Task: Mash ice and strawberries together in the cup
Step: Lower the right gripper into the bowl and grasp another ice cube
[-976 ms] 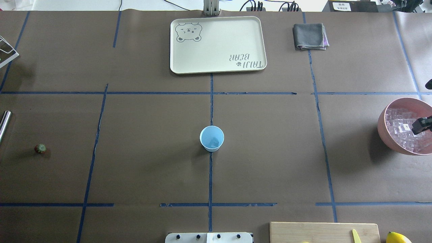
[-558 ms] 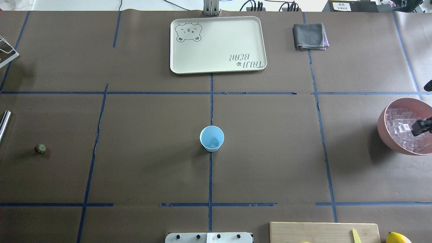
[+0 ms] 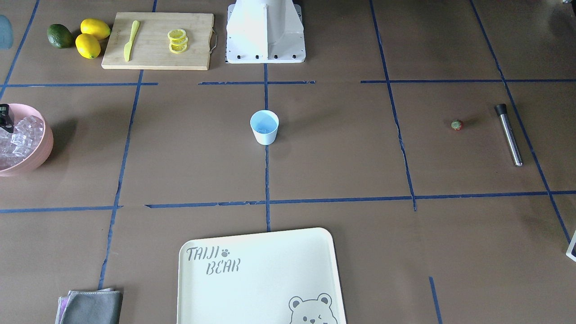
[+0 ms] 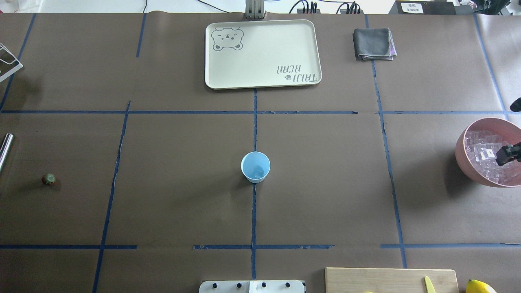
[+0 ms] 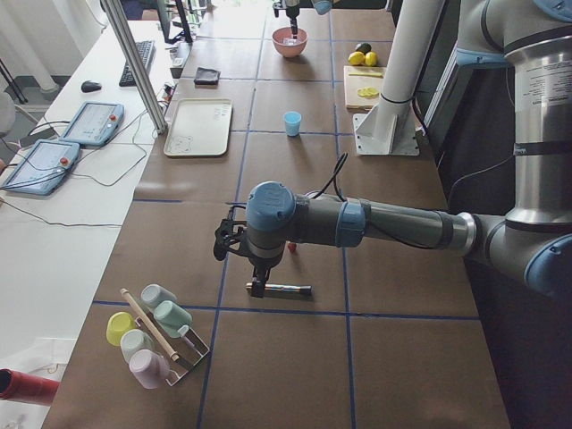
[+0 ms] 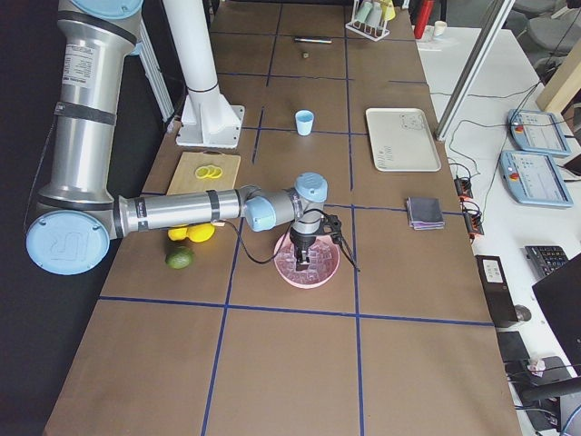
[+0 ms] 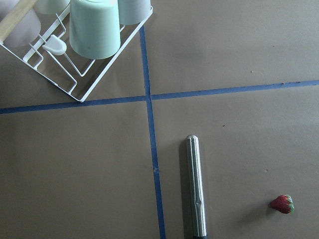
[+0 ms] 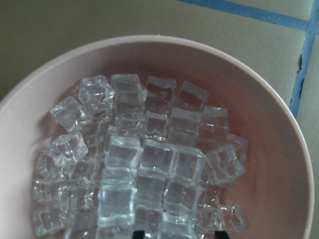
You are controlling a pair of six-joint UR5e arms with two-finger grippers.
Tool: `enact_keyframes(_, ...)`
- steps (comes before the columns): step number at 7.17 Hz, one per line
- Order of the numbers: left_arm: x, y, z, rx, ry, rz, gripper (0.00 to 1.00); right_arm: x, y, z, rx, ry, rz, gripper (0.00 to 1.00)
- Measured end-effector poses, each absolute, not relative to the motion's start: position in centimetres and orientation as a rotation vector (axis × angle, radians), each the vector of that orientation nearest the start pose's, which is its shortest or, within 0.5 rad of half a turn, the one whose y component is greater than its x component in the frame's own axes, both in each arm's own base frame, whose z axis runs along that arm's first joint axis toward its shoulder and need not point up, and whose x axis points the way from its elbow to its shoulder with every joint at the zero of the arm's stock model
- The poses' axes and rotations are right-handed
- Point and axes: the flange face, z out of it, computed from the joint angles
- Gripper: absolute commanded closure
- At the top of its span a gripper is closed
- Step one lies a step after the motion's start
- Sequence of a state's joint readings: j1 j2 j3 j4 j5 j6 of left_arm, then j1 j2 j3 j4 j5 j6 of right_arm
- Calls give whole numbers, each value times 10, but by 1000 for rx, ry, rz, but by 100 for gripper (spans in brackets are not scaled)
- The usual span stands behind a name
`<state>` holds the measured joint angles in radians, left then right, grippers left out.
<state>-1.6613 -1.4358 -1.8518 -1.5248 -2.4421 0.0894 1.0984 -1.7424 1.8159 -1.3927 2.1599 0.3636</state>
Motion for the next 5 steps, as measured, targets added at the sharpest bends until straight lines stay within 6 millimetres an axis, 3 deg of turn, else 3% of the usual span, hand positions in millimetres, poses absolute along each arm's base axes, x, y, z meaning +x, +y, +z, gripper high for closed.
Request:
enact_keyframes(3,-96,-429,578,175,858,44,0,-129,-423,610,-21,-635,-176,45)
enact_keyframes(4,-96,-429,578,175,858,44,0,-130,-424,610,-21,-635,-176,52)
enact_keyframes(5,-96,-429,578,175,858,44,0,-130,-423,610,-22,-635,-177,75)
